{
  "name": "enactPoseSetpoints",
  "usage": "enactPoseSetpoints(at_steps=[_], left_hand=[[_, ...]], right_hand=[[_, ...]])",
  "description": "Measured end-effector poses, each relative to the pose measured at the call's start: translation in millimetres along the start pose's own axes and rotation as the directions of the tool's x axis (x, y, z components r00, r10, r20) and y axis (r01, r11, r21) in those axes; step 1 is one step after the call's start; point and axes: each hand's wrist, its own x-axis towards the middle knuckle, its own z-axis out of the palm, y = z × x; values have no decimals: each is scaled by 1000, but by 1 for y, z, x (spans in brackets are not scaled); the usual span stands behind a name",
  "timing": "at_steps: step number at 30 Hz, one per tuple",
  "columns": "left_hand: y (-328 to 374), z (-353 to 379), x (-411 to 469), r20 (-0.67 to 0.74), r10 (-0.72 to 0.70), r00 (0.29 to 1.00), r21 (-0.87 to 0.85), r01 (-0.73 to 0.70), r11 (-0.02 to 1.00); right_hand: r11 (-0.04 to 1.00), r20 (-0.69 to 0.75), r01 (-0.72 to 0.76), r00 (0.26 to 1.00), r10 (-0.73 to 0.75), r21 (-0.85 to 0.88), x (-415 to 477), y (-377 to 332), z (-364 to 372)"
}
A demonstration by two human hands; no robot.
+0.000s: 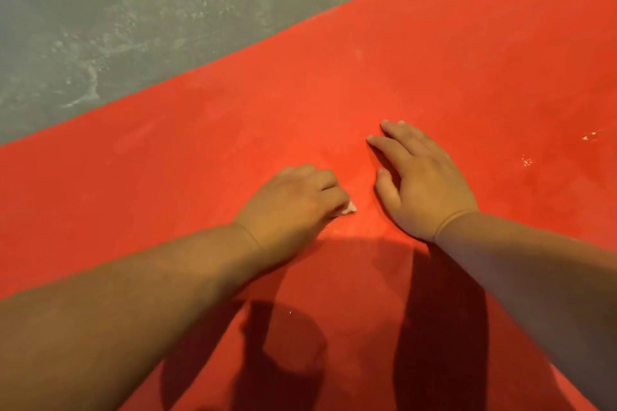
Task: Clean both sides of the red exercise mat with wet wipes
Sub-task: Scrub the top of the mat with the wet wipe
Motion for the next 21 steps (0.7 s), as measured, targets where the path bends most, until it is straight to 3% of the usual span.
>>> enactPoseSetpoints(at_steps=[2,4,5,6,7,8,9,13,16,18,21], left_hand=[[-41,-12,8,-67,3,998,259,15,966],[-88,-25,12,-228,-200,953,368,275,888],[-106,-30,12,-296,-376,878,313,461,830],[-115,-29,11,-347,-550,759,149,624,767],[-111,-25,12,-350,-695,628,-42,731,681],[-97,-19,13,-333,-760,558,-179,754,632],[-75,-12,14,-316,-757,571,-229,729,645],[-7,7,-4,-220,-449,866,-189,414,890],[-54,-6,-2,-156,-233,960,8,238,971],[-101,-16,9,-248,-348,904,90,379,921],[-158,-30,11,-383,-684,621,-23,734,679]], right_hand=[[1000,0,5,1000,-5,-6,1,-1,0],[1000,2,0,1000,0,2,1,-1,0],[1000,4,-8,1000,8,10,1,0,0],[1000,7,-18,1000,18,16,1,0,1],[999,11,-27,1000,26,19,2,0,0],[999,19,-35,999,34,23,2,0,-1],[999,27,-38,999,37,29,2,0,-1],[999,3,-28,1000,27,21,1,0,-2],[975,-69,-199,976,206,98,23,-25,0],[960,-97,-252,960,264,122,45,-47,11],[969,-51,-248,968,246,-23,61,-68,31]])
